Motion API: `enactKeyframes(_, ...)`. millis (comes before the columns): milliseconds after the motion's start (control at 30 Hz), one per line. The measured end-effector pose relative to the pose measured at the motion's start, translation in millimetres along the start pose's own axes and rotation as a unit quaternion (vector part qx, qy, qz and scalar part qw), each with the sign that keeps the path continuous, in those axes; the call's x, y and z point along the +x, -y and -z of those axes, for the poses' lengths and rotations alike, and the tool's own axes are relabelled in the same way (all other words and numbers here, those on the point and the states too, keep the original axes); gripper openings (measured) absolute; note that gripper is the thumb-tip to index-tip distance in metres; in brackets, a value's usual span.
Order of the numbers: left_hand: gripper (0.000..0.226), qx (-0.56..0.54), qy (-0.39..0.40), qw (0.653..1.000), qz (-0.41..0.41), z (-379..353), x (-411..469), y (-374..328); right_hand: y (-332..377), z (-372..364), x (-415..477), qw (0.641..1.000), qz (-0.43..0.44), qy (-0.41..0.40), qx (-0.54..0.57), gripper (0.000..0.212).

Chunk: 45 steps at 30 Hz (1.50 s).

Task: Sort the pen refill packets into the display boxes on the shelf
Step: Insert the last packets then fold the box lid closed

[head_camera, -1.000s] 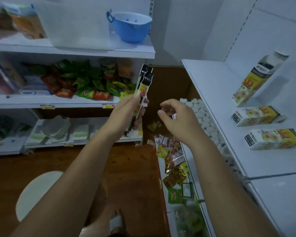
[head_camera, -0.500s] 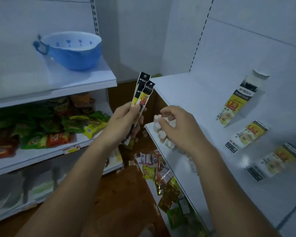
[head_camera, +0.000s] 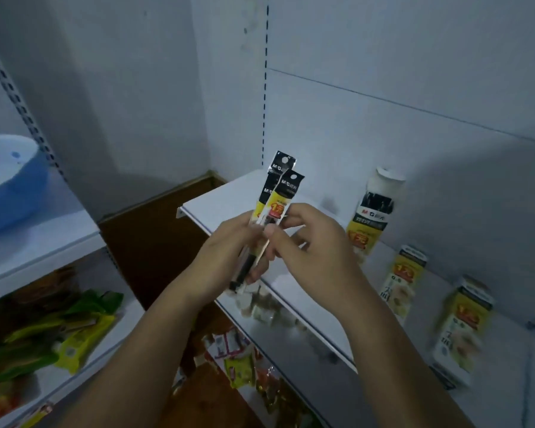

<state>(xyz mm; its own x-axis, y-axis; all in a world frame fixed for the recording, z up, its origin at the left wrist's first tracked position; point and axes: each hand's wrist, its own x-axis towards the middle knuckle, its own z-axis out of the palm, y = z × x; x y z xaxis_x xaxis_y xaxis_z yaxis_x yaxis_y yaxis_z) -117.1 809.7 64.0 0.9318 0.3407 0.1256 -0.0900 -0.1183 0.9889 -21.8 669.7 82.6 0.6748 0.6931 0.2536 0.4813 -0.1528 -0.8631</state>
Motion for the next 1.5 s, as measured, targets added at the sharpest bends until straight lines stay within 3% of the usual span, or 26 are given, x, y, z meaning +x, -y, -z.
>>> enactKeyframes(233,0.039,-0.039,0.175,0.983,-0.033,-12.2,57.2,1.5,7.9,19.6,1.6,0.988,-0.058,-0.137,-0.047,0.01)
enactKeyframes(500,0.032,-0.08,0.298,0.95,-0.041,-17.1,95.6,10.7,13.0,25.2,-3.3,0.951,-0.068,-0.291,-0.073,0.005)
enactKeyframes(667,0.03,-0.025,0.275,0.958,-0.07,-30.7,109.1,15.1,14.8,49.7,-13.6,0.919,-0.04,-0.391,-0.039,0.007)
enactKeyframes(800,0.024,-0.061,0.188,0.979,-0.044,-43.6,120.8,24.9,22.3,84.0,-19.5,0.889,0.006,-0.453,-0.068,0.007)
enactKeyframes(900,0.021,0.004,0.096,0.993,-0.065,-55.3,131.0,31.7,27.5,105.8,-15.3,0.876,0.026,-0.477,-0.061,0.006)
enactKeyframes(1067,0.056,0.004,0.088,0.994,-0.058,-73.8,135.8,30.8,19.5,116.9,7.1,0.891,0.037,-0.442,-0.098,0.006)
enactKeyframes(1233,0.048,-0.051,0.105,0.992,-0.05,-87.2,136.1,28.6,1.3,111.8,16.8,0.929,0.0,-0.349,-0.122,0.01)
enactKeyframes(1400,0.045,-0.029,0.096,0.994,-0.05,-89.4,138.5,34.1,-15.9,112.3,20.4,0.933,-0.039,-0.286,-0.213,0.018)
enactKeyframes(1500,0.042,-0.035,0.096,0.994,-0.046,-91.0,138.2,34.3,-24.5,111.3,24.2,0.927,-0.065,-0.239,-0.28,0.007)
